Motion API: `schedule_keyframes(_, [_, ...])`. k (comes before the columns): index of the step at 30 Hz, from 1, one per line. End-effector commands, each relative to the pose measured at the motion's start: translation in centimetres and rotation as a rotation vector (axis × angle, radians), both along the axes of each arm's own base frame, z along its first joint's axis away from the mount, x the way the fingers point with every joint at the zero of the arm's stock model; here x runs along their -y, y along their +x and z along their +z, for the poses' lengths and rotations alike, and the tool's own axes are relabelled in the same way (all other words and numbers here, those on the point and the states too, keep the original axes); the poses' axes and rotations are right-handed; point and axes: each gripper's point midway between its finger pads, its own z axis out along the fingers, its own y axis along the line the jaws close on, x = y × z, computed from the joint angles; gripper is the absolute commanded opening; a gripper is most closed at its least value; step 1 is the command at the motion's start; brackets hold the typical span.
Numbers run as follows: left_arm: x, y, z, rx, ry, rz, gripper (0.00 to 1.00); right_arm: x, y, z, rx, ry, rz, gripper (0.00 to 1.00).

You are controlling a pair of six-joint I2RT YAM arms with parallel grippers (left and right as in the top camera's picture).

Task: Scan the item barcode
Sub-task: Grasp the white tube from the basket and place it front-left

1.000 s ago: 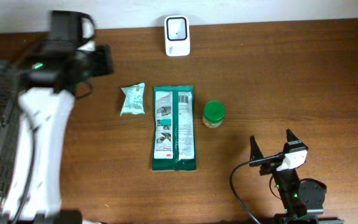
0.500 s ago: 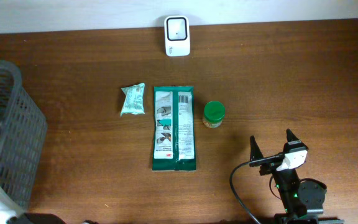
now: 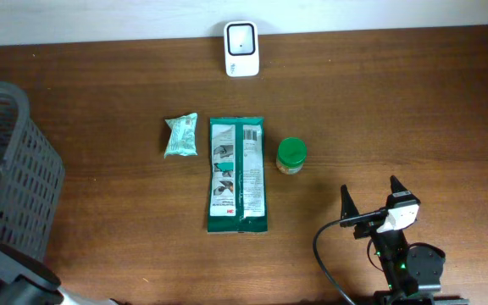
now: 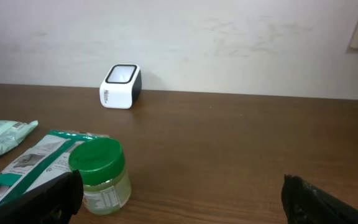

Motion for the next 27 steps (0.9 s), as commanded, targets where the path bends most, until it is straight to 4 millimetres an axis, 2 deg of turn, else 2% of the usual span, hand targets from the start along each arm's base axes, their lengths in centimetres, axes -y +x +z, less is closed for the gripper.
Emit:
schedule_keyframes(1, [-0.1,-0.6,-1.8,-0.058,-0.029,-0.014,0.54,-0.1,0.0,-0.2,-0.002,0.001,0.006,0.98])
schedule_keyframes(5, [-0.2,-0.5,-2.6,-0.068,-0.038,-0.013,0.51,-0.1,0.0,-0.2,-0.002,0.001,0.006,0.98])
schedule_keyframes(12, [-0.6,-0.2,-2.7,-0.055,-0.023,-0.013,0.51,-0.1,0.0,-0.2,-0.002,0.001,0.006,0.98])
schedule_keyframes(16, [-0.4,-0.4,-3.7,-0.074,-0.046,-0.013,0.43,-0.1,0.0,-0.2,-0.002,0.001,0.006,0.98])
schedule_keyframes(20, [-0.3,-0.4,-3.9,-0.078,-0.052,-0.014,0.01,-0.1,0.0,-0.2,-0.002,0.001,0.006,0.98])
schedule_keyframes(21, [-0.1,-0.4,-3.9,-0.074,-0.068,-0.016,0.0,-0.1,0.0,-0.2,-0.002,0.001,0.006,0.98])
schedule_keyframes(23, [0.5,0.8,-3.7,-0.014,-0.116,-0.028,0.0,-0.1,0.0,-0.2,-0.002,0.001,0.006,0.98])
schedule_keyframes(25, [0.8,2.4,-2.6,0.056,-0.166,-0.043,0.0,-0.1,0.0,-0.2,-0.002,0.001,0.006,0.99])
schedule_keyframes(26, [1.0,3.5,-1.6,0.105,-0.194,-0.055,0.0,-0.1,0.0,-0.2,-0.002,0.001,0.006,0.99])
schedule_keyframes(27, [1.2,5.3,0.4,0.181,-0.217,-0.076,0.0,-0.1,0.0,-0.2,-0.002,0.001,0.006,0.98])
